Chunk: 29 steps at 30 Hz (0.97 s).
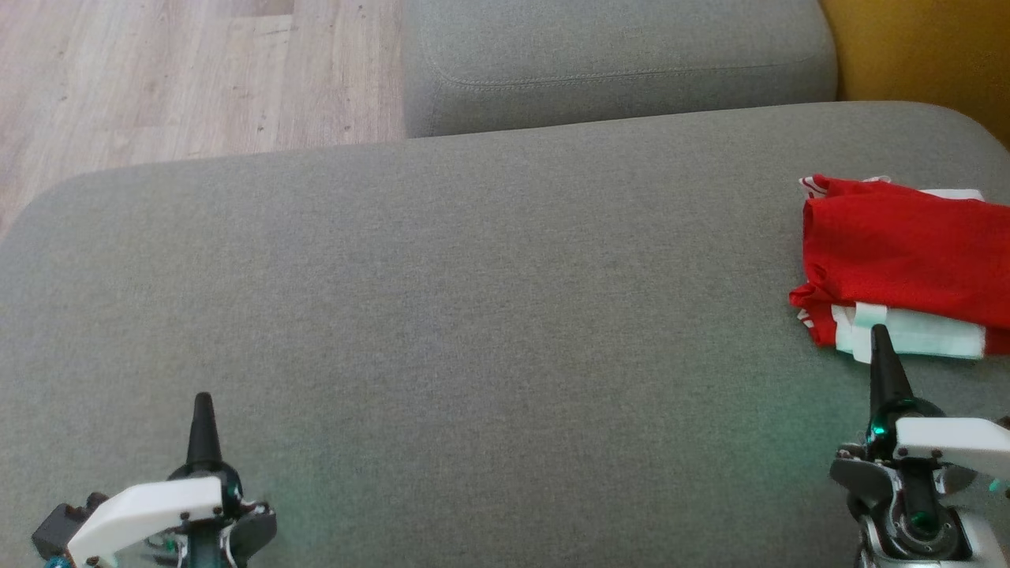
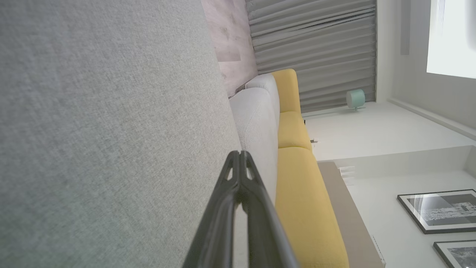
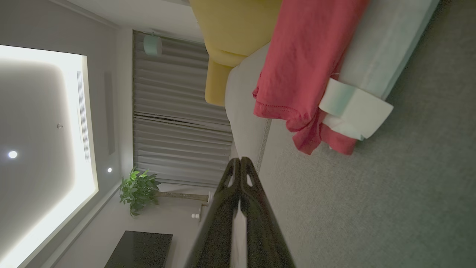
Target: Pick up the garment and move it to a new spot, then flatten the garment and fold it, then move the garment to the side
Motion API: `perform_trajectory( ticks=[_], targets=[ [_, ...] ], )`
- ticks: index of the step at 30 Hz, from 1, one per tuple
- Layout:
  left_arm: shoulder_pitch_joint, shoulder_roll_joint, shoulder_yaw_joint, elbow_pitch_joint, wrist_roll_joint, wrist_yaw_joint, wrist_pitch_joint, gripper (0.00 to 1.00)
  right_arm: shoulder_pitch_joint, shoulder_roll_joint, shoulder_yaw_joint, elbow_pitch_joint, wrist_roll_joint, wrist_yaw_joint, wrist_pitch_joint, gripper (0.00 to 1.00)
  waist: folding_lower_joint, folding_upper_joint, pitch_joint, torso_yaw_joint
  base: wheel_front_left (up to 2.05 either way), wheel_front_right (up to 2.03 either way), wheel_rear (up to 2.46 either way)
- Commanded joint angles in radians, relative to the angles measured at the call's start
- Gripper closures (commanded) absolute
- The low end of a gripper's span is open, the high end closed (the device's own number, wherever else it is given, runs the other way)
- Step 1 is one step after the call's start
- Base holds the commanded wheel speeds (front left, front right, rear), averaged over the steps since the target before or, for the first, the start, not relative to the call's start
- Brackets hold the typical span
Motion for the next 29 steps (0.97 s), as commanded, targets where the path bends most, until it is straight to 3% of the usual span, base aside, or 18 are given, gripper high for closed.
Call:
perform_trajectory(
  ticks=[1, 19, 29],
  targets=[
    [-0.057, 0.007, 0.041, -0.031, -0.021, -0.007, 0.008, 1.0, -0.032, -0.004, 0.013, -0.041, 0.026, -0.001, 0.009, 1.0, 0.0, 0.0, 0.0, 0.0, 0.0, 0.0, 0.0],
    [-0.069, 0.008, 0.072, -0.03, -0.19, -0.016, 0.061, 1.0, -0.028, -0.005, -0.009, -0.061, 0.21, -0.001, 0.061, 1.0, 0.0, 0.0, 0.0, 0.006, 0.0, 0.0, 0.0],
    [-0.069, 0.008, 0.072, -0.03, -0.194, -0.016, 0.063, 1.0, -0.028, -0.005, -0.01, -0.061, 0.215, -0.001, 0.062, 1.0, 0.0, 0.0, 0.0, 0.006, 0.0, 0.0, 0.0]
  ],
)
